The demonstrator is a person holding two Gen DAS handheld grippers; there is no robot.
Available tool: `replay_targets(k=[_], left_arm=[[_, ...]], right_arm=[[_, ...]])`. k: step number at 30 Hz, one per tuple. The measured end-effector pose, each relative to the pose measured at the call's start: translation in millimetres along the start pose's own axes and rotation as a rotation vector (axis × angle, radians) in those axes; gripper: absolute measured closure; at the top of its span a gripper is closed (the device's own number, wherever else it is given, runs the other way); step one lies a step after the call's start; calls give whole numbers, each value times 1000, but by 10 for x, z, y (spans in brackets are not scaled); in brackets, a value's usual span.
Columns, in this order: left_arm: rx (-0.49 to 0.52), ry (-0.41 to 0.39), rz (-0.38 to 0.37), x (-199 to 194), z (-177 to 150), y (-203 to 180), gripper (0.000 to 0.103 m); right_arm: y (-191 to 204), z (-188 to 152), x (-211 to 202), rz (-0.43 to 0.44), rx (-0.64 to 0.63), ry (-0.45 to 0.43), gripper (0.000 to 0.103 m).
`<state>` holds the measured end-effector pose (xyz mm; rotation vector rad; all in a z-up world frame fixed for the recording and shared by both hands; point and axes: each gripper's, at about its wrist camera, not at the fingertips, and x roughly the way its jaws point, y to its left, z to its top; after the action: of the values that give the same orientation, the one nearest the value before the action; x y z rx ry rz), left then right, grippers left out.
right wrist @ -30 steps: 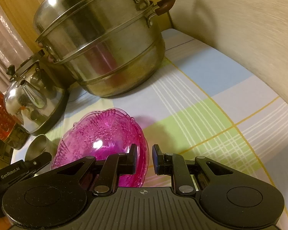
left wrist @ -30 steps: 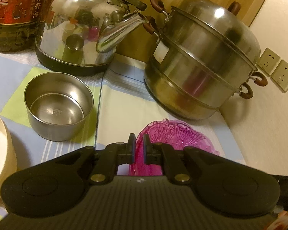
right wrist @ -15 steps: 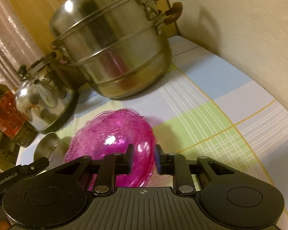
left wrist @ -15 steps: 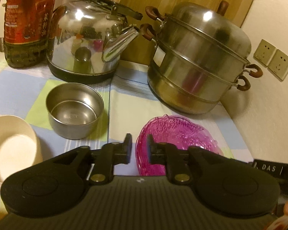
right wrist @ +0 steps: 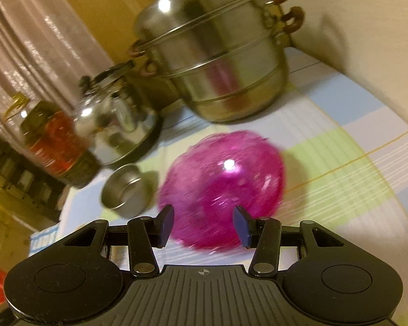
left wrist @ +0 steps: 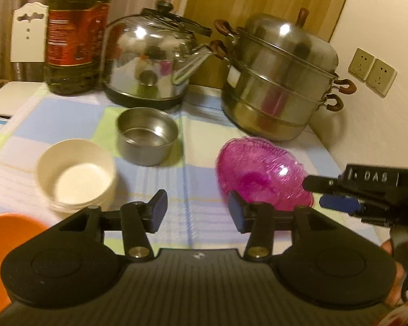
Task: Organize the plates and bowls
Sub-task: 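Move both tools away from the plates toward the cream bowl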
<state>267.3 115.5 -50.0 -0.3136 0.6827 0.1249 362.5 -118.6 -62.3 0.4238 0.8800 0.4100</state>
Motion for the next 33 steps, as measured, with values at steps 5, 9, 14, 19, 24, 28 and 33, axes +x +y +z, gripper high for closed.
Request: replay_targets(k=[5, 9, 14, 19, 24, 28, 33], left_arm=[[-1, -20, 49, -294, -55, 218, 51], [17, -30, 100, -476, 5, 391, 51], [10, 10, 123, -548, 118, 705, 51], [-2, 63, 159, -488, 257, 1106, 51], [-49, 102, 166, -317, 421, 1455, 51], [-107, 103, 149, -154, 504, 1678, 52], [-114, 139, 151, 124, 577, 1817, 57]], right_arm=[[253, -185, 8, 62, -26, 55, 54], [514, -312, 59, 105, -65, 94, 55], [785, -367, 184, 153, -60, 124, 55], [1094, -426, 389, 176, -92, 163, 54], [1289, -491, 663, 160, -114, 217, 55], [1438, -558, 900, 150, -140, 253, 55], [1554, -578, 1171, 128, -162, 268, 55]])
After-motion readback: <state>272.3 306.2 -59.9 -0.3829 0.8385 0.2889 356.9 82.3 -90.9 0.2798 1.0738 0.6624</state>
